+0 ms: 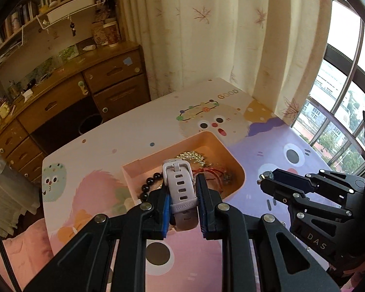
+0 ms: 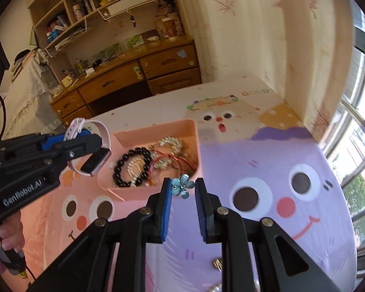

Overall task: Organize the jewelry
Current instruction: 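Carry the watch into the pink tray with the left gripper while the right gripper carries the flower charm there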

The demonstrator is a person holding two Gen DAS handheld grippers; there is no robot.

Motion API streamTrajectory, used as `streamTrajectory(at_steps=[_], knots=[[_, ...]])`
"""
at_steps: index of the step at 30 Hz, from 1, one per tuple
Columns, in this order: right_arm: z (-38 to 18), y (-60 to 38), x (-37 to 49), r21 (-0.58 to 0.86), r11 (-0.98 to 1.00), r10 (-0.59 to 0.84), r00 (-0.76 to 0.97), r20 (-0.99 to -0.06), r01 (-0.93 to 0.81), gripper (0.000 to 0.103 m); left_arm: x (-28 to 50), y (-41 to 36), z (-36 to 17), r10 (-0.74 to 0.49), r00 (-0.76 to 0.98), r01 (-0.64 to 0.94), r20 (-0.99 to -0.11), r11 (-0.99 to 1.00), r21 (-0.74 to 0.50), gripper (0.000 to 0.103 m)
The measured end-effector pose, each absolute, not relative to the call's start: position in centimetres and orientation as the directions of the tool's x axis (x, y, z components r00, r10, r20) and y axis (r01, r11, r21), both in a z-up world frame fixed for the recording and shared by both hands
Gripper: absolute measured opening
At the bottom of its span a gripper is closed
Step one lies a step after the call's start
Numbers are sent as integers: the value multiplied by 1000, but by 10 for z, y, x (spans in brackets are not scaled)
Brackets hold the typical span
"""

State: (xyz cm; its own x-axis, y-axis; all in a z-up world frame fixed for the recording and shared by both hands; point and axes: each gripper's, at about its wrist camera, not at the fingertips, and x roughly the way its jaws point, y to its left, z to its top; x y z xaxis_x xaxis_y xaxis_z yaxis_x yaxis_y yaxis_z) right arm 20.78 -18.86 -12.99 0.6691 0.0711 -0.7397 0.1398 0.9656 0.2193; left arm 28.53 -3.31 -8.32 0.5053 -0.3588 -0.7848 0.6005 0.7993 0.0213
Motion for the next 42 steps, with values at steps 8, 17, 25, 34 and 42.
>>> streamTrajectory(at_steps=[8, 17, 25, 34, 42], knots=[[-126, -181, 248, 304, 949, 167, 677, -717, 88, 19, 310, -14, -91, -311, 540, 514, -782, 858, 14, 17], [-136, -191, 261, 364, 926, 227, 619, -752, 103, 46, 319, -16, -95, -296, 519, 497, -802, 868, 1, 57], [-139, -209, 241, 427, 876, 210, 618, -758, 225, 47, 300, -21, -90, -297, 507, 531, -809, 847, 22, 75], [-146, -216, 196, 423, 858, 183, 593, -784, 293, 47, 257, -22, -107, -290, 427, 563, -856, 826, 1, 75], [-162, -213, 138, 352, 881, 153, 515, -844, 315, 47, 217, -25, -125, -279, 336, 614, -900, 789, -15, 75]])
